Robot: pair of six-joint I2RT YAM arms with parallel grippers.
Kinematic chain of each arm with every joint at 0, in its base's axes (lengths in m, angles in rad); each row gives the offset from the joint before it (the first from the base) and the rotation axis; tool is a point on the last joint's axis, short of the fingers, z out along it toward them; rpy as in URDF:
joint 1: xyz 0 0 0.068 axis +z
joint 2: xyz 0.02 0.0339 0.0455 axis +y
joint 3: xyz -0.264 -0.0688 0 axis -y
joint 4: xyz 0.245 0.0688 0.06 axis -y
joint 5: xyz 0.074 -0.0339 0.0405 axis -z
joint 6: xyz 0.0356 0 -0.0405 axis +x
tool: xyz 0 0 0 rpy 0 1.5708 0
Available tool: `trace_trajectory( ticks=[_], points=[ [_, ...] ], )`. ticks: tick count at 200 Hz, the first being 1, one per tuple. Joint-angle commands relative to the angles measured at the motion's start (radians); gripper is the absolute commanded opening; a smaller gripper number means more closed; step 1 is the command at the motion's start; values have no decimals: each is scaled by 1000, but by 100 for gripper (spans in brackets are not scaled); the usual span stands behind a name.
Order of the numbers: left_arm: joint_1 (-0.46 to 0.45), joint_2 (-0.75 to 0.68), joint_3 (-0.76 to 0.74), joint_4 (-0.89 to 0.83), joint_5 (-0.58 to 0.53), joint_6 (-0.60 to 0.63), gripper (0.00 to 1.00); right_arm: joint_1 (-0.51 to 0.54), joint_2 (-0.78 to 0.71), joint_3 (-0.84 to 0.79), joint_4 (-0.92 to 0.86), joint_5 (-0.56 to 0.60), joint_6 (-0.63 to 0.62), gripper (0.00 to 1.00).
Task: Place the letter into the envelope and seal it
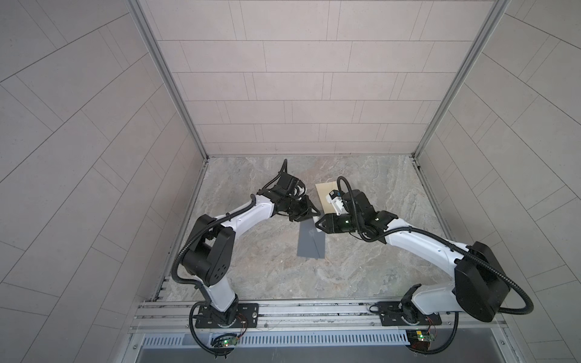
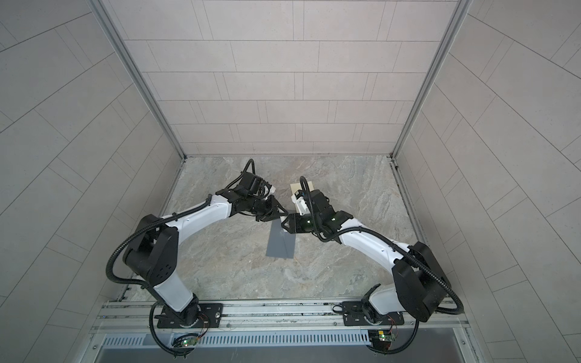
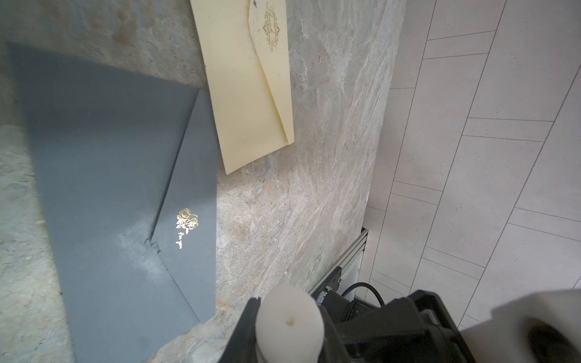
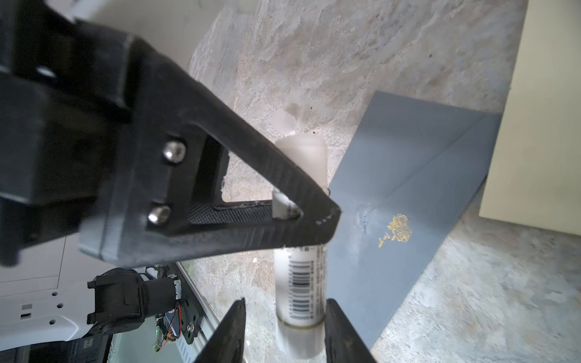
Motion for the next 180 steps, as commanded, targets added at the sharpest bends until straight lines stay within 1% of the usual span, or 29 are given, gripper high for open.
trace_trajectory(
  ticks=[1,22,38,51,65,80,102,116,135,150,180],
  points=[
    [1,-39,16,39,19,-15,0,2,12,-13,23,-25,3,43],
    [1,-43,14,51,20,-22,0,1,16,-25,33,-19,7,42],
    [1,-43,13,53,19,-25,0,1,15,-29,45,-13,14,36],
    [1,-42,9,53,16,-30,0,1,12,-26,46,4,19,29],
    [1,-40,8,50,7,-37,0,2,6,-19,26,41,17,18],
    [0,-38,6,46,1,-50,0,8,-8,-5,-12,106,4,12],
    [-2,-28,9,35,-9,-71,0,61,-15,61,-127,276,-60,10],
    [-2,-17,15,10,-19,-82,0,122,3,125,-229,422,-105,9],
    [-2,5,22,-14,-24,-106,0,227,52,207,-343,667,-148,8],
    [-2,20,21,-14,-23,-126,0,304,100,255,-396,828,-164,6],
    [-3,36,21,-5,-5,-148,0,426,178,314,-458,1067,-169,7]
  ],
)
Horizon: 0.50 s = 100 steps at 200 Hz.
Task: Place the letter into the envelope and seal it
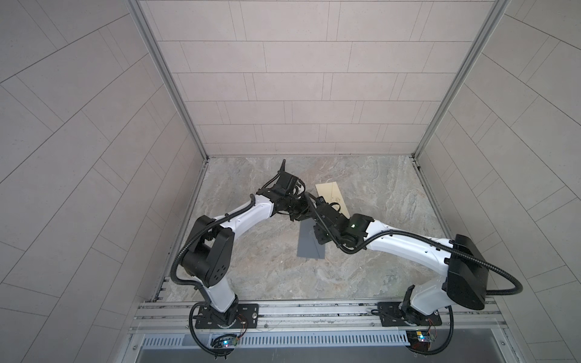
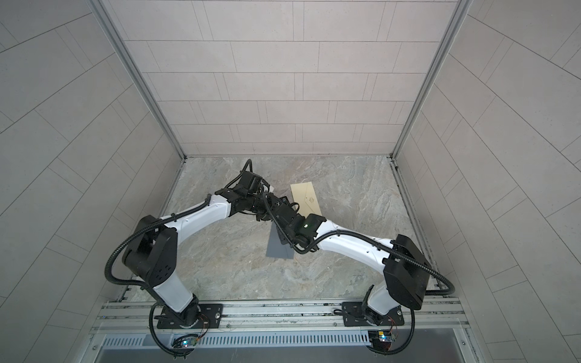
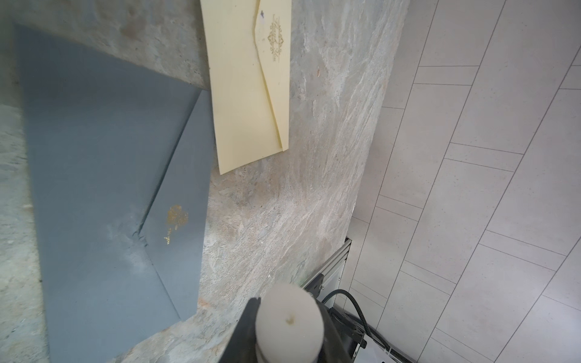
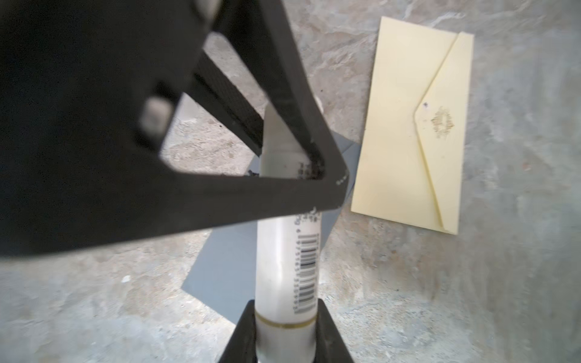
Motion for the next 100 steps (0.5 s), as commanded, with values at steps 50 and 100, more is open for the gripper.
trace_trajectory(
  ticks=[50,100],
  points=[
    [-5,32,9,3,8,-34,0,136,51,76,-72,378,-42,10],
    [-5,25,-5,36,20,-22,0,-5,-164,-65,151,-115,-57,49]
  ],
)
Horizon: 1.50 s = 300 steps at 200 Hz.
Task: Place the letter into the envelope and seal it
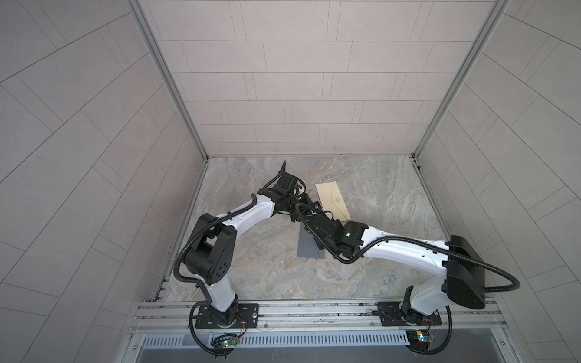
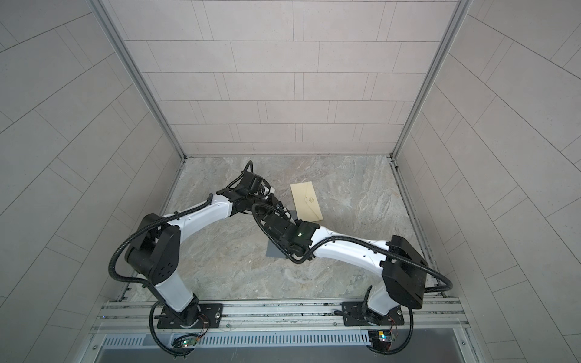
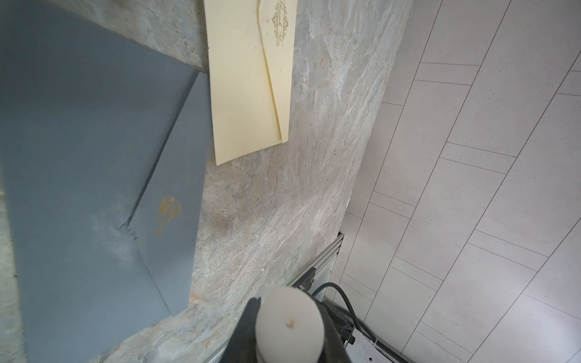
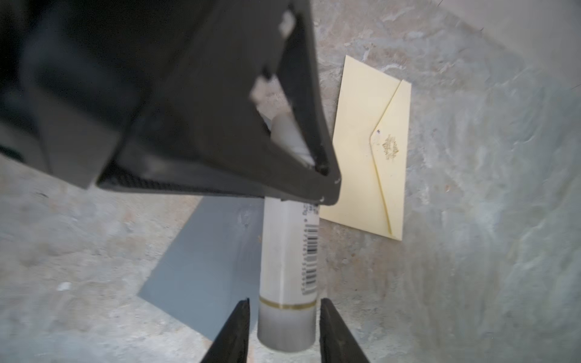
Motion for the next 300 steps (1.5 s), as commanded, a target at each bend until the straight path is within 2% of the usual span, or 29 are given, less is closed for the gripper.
trace_trajectory(
  ticks=[1,22,37,67,93,114,179,206,222,243,272,300],
  points=[
    [-6,7,-5,25,-17,13,0,-70,-142,-41,148,-272,-14,50],
    [-6,6,-7,27,-3,34,0,-190,-240,-118,234,-533,10,52],
    [-6,3,-9,30,11,52,0,-284,-298,-182,294,-677,43,52],
    [-10,-14,-15,61,36,72,0,-439,-347,-278,381,-888,103,51],
    [-14,-30,-16,97,58,74,0,-463,-318,-302,408,-1006,105,50],
    [-19,-38,-14,112,66,74,0,-464,-280,-305,412,-1039,113,49],
    [-23,-51,-9,123,79,72,0,-467,-221,-304,451,-1007,120,44],
    [-25,-52,-11,123,78,67,0,-468,-196,-300,474,-1001,138,35],
    [-25,-52,-16,125,66,57,0,-468,-185,-293,455,-950,144,26],
    [-25,-42,-17,124,49,30,0,-448,-177,-268,371,-808,131,12],
    [-25,-20,-18,120,27,-19,0,-311,-161,-189,203,-448,73,7],
    [-25,7,-17,127,19,-79,0,-138,-70,-83,56,-91,45,5]
  ],
)
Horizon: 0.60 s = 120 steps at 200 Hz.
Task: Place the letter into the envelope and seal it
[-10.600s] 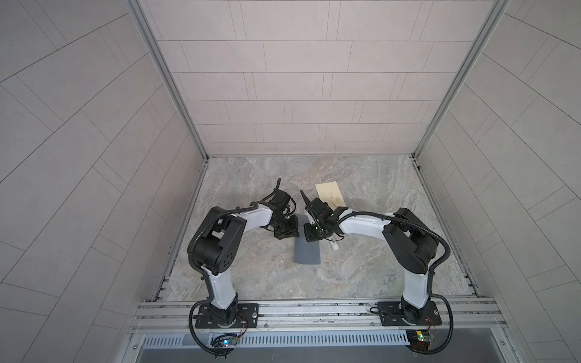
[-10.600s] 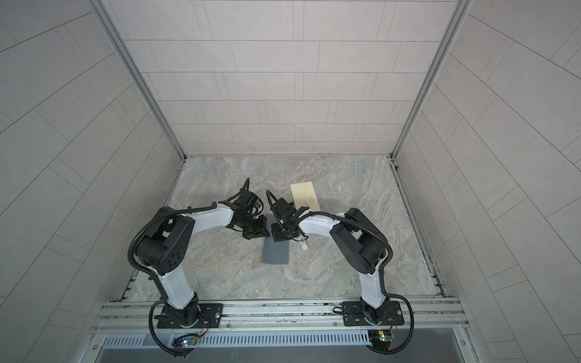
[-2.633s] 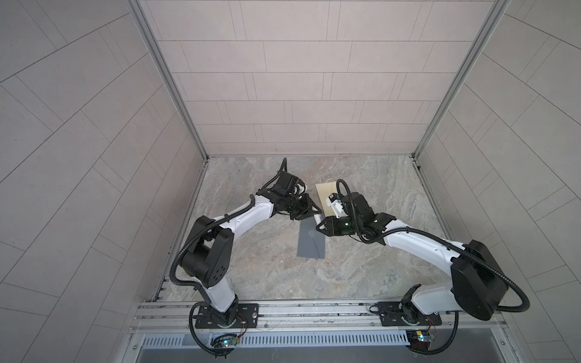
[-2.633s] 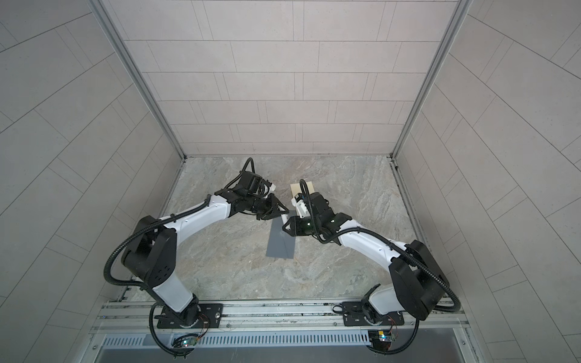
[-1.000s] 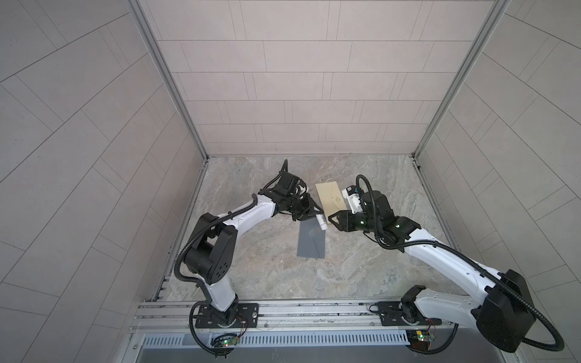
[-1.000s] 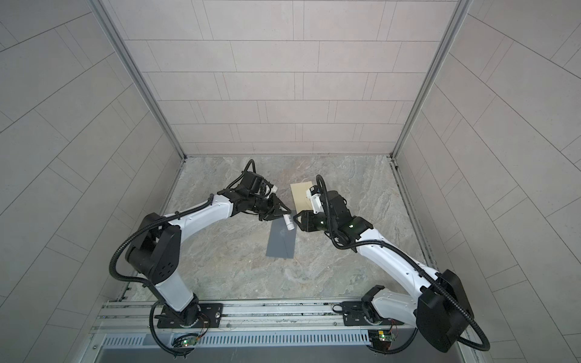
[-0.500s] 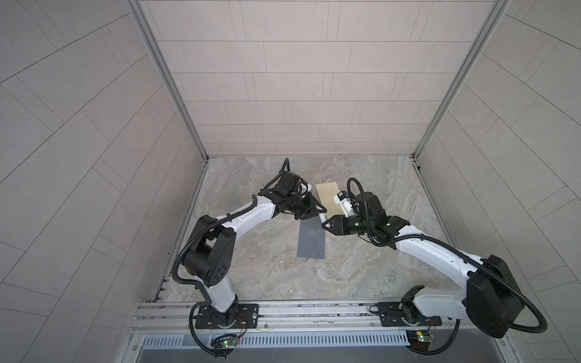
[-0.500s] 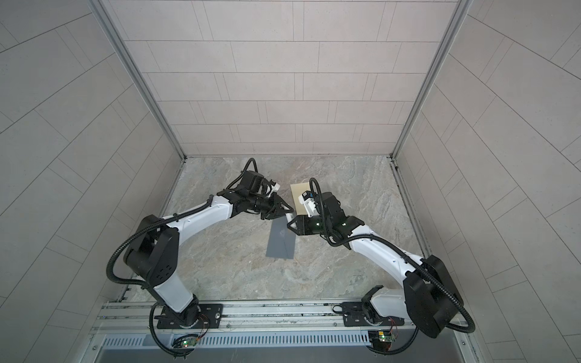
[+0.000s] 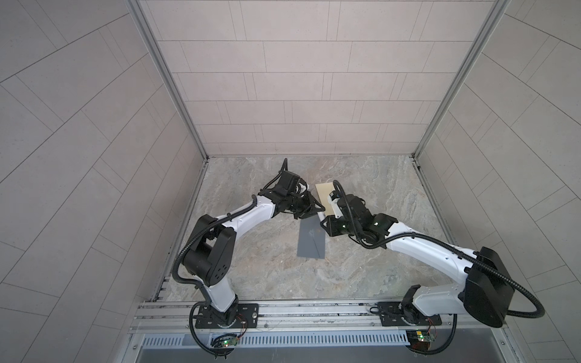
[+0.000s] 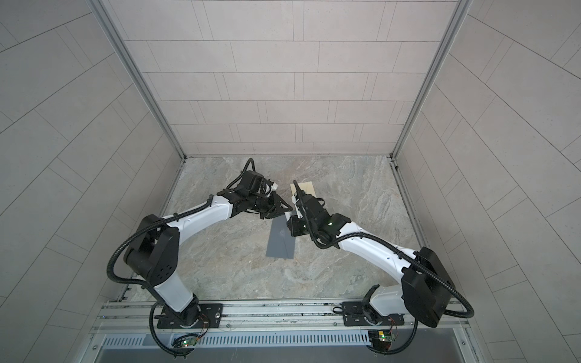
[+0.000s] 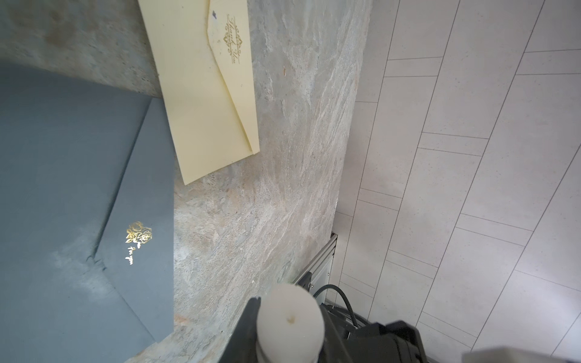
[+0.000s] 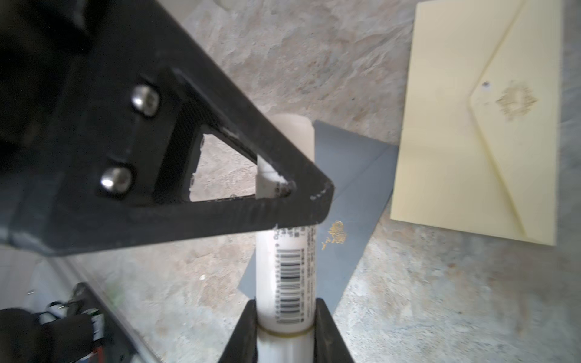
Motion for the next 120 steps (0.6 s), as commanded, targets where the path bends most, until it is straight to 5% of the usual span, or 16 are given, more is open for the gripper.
trace_trajectory(
  ticks=[1,36,59,76,88,102,120],
  points=[
    [-8,20,-4,18,18,-90,0,123,77,73,-172,421,-46,4],
    [-8,39,0,34,30,-130,0,291,208,188,-298,722,-40,4],
    [-8,46,-1,50,40,-142,0,332,240,211,-307,768,-27,4],
    [-6,43,-6,56,39,-142,0,326,212,178,-249,713,-32,7],
    [-5,40,-10,66,39,-138,0,302,167,139,-189,632,-38,19],
    [-5,36,-13,71,42,-128,0,247,99,81,-101,467,-51,41],
    [-5,30,-14,73,47,-108,0,151,-4,1,-7,228,-49,50]
  ],
)
